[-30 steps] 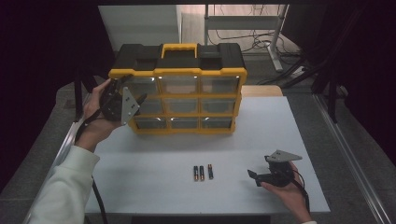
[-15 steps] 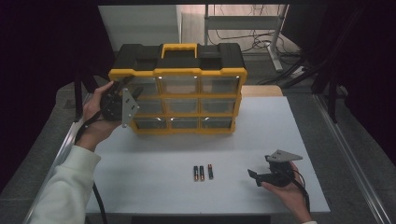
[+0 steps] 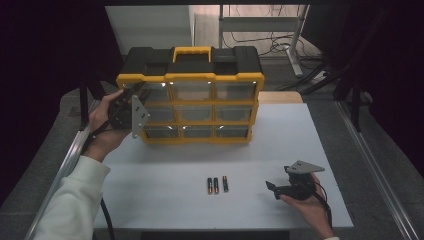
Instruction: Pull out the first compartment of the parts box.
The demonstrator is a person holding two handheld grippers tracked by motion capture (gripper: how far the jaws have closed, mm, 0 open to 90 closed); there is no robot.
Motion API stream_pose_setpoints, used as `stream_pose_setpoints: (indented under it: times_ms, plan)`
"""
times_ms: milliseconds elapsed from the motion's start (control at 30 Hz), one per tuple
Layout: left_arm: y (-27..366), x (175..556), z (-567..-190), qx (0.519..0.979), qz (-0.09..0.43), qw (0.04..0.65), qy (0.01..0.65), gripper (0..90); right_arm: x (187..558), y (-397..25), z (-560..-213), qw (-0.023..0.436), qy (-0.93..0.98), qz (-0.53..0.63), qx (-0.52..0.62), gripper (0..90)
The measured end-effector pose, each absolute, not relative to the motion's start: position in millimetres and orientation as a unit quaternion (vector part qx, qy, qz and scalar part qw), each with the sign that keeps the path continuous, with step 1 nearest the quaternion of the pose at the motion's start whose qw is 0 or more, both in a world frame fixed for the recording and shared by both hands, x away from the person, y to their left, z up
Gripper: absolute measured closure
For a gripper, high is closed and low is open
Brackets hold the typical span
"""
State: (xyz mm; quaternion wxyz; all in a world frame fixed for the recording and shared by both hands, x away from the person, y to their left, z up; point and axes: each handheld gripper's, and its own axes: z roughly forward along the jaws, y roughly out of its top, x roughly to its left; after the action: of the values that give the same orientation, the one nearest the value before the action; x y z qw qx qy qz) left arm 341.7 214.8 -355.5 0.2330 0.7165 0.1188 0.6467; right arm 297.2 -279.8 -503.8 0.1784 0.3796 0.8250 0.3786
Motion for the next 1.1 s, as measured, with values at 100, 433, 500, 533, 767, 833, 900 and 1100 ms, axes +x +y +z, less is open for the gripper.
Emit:
stream_pose_setpoints:
  times_ms: [100, 433, 500, 533, 767, 833, 900, 1100]
  plan:
    - [214.0, 341.2, -357.4, 0.712, 0.653, 0.229, 0.116, 71.7, 297.2, -279.9, -503.8, 0.179, 0.825, 0.379, 0.380, 10.1]
    - [214.8, 342.5, -359.2, 0.710, 0.655, 0.231, 0.118, 67.6, 297.4, -279.8, -504.1, 0.179, 0.825, 0.378, 0.379, 10.1]
    - [214.1, 342.9, -359.8, 0.710, 0.656, 0.229, 0.118, 66.5, 297.3, -279.6, -504.0, 0.178, 0.825, 0.378, 0.380, 10.1]
    - [213.6, 343.3, -360.3, 0.710, 0.656, 0.228, 0.117, 65.7, 297.3, -279.6, -504.0, 0.178, 0.825, 0.378, 0.379, 10.1]
    - [211.7, 345.0, -363.6, 0.706, 0.670, 0.204, 0.108, 64.6, 297.3, -280.0, -503.9, 0.179, 0.825, 0.379, 0.379, 10.1]
    - [211.7, 345.2, -363.6, 0.704, 0.673, 0.202, 0.107, 67.5, 297.3, -280.0, -503.9, 0.179, 0.825, 0.379, 0.380, 10.1]
    - [211.2, 345.0, -364.7, 0.701, 0.680, 0.191, 0.100, 68.8, 297.3, -279.9, -504.0, 0.179, 0.825, 0.379, 0.379, 10.1]
    - [210.6, 344.1, -364.8, 0.699, 0.684, 0.185, 0.096, 70.4, 297.3, -280.1, -503.8, 0.180, 0.825, 0.379, 0.379, 10.1]
